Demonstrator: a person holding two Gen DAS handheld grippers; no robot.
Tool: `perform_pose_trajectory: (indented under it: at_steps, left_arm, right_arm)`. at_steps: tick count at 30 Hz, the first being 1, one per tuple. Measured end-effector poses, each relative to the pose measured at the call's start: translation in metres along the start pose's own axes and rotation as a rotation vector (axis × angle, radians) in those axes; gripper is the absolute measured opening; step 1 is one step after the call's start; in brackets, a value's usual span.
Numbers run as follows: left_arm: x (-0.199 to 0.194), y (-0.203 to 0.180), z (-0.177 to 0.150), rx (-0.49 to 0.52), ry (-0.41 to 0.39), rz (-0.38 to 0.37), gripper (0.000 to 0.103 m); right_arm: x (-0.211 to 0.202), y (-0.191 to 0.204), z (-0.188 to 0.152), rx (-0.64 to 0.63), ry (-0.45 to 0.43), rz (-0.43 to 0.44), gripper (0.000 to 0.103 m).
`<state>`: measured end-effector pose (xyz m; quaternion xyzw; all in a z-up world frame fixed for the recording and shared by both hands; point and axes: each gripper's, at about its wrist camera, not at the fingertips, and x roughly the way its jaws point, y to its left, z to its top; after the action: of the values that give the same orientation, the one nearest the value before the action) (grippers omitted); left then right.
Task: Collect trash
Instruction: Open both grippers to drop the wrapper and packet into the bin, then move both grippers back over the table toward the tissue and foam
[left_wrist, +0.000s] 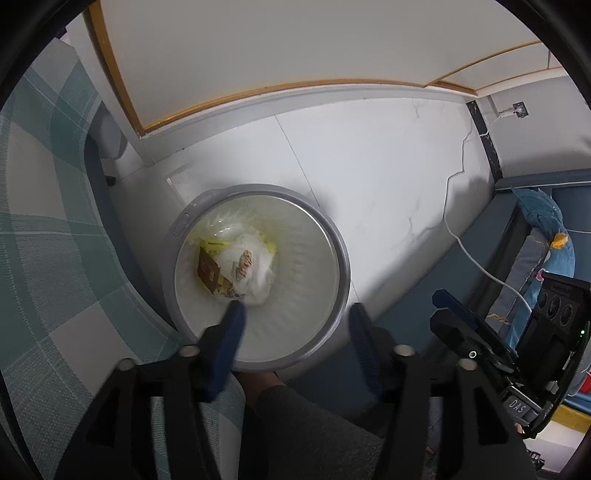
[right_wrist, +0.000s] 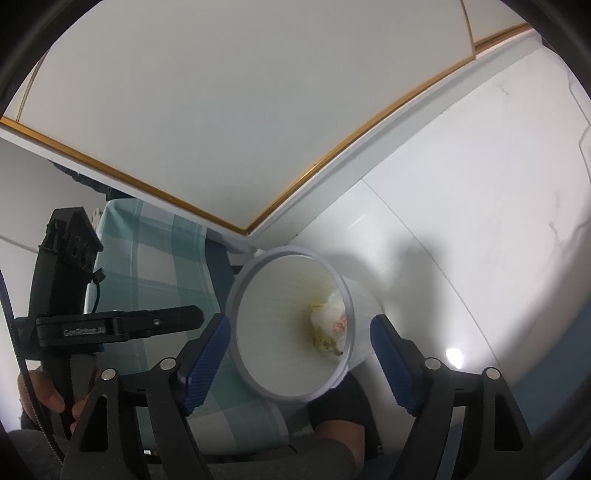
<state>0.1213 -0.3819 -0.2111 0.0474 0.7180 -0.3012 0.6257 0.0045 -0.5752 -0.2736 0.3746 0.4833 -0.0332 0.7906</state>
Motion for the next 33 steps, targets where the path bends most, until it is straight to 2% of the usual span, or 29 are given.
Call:
perform_pose_trajectory:
  at_steps: [6, 9, 21, 33]
  left_arm:
    - [-0.015, 0.005, -0.005, -0.01, -0.064, 0.019, 0.061]
    - [-0.022, 0.003, -0.007, -0.001, -0.093, 0.048, 0.074]
    - [-0.076, -0.005, -0.03, 0.042, -0.317, 0.139, 0.074]
    - [-0.147, 0.009, -0.072, 0.01, -0.544, 0.173, 0.075]
  right_arm:
    - [-0.003, 0.006, -0.003, -0.008, -0.009, -0.004, 0.085]
    - [-0.006, 0.011, -0.005, -0.013, -0.019, -0.002, 0.087]
    - [-0.051, 0.039, -0.012, -0.058, -0.097, -0.002, 0.093]
    - [-0.109, 0.106, -0.023, -0.186, -0.23, 0.038, 0.095]
